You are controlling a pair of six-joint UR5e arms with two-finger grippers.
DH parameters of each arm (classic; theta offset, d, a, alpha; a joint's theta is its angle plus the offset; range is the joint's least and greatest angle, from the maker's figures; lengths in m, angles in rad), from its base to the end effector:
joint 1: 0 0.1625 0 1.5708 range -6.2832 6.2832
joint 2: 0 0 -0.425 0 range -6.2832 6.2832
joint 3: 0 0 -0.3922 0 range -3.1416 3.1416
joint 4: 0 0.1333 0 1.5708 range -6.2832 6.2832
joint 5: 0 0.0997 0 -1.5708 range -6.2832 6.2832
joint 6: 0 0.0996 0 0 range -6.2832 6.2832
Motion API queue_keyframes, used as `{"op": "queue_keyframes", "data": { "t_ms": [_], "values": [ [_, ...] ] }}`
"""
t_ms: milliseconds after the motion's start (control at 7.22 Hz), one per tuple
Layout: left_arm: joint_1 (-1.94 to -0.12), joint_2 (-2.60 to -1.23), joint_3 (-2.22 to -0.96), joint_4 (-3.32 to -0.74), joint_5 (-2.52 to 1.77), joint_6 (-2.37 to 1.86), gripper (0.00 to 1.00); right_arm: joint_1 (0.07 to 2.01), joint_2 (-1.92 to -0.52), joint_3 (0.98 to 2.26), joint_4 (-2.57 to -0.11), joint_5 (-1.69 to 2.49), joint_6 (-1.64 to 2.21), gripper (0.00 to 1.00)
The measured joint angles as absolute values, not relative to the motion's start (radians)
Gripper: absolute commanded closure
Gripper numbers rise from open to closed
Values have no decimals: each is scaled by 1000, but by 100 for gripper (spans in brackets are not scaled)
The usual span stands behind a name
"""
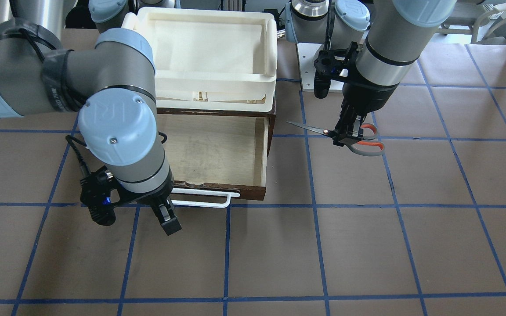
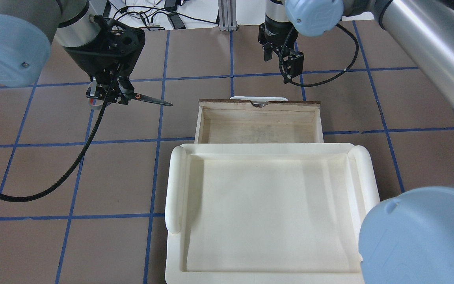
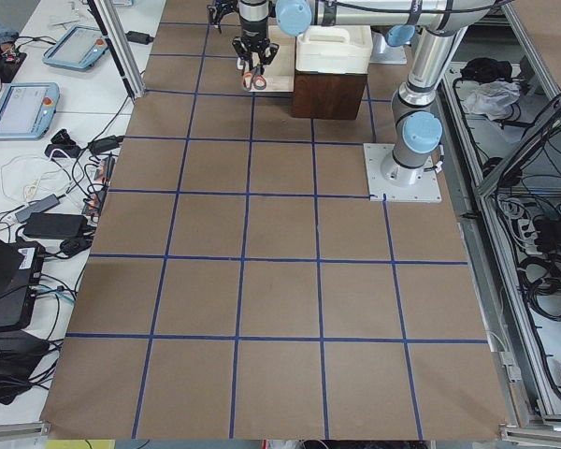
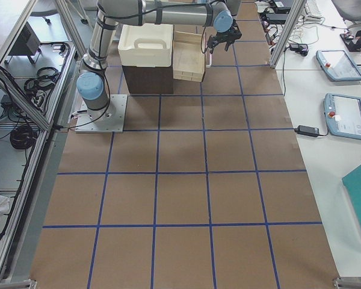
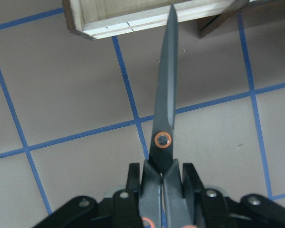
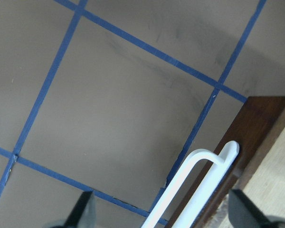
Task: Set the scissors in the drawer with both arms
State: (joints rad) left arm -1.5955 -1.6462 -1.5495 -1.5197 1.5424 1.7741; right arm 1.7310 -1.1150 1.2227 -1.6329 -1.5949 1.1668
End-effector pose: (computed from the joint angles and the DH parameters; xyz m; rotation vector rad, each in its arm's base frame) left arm -0.1490 -0.5195 0.4652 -2.4435 -1.9415 0.0310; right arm 0.2364 -0.6426 0.3979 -1.4917 -2.7110 -0.0326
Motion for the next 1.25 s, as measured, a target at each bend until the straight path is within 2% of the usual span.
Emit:
{"op": "queue_keyframes", "data": {
  "t_ms": [415,1246],
  "values": [
    [-1654,-1660,-1548,-1518,1538,1670,100,1651,-1238,1271,-1616,-1661,695,0],
    [-1919,-1745,-1543,-1442,1539,1452,100,1633,-1365,1346,-1632,-1565,176,0]
  ]
}}
